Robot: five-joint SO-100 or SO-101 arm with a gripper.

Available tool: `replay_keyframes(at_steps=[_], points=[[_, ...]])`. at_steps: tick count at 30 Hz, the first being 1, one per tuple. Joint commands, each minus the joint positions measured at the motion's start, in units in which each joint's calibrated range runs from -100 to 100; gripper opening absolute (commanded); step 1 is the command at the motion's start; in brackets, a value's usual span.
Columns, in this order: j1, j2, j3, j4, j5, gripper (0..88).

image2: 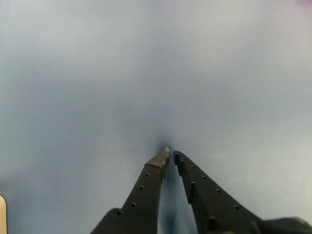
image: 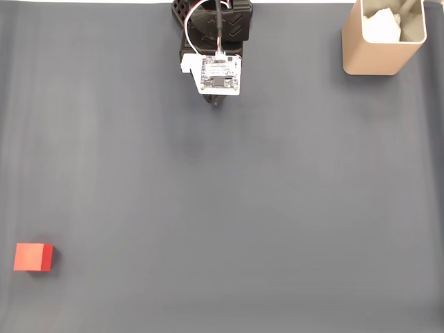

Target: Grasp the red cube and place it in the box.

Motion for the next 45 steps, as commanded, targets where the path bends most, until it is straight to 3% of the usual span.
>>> replay_keyframes(at_steps=[1,39,45], points=[[-0.1,0.0,0.5,1.3,0.2,0.9],[-0.4,0.0,0.5,1.6,2.0,1.0],[-0.6,0.0,0.5,-2.3,0.1,0.5]])
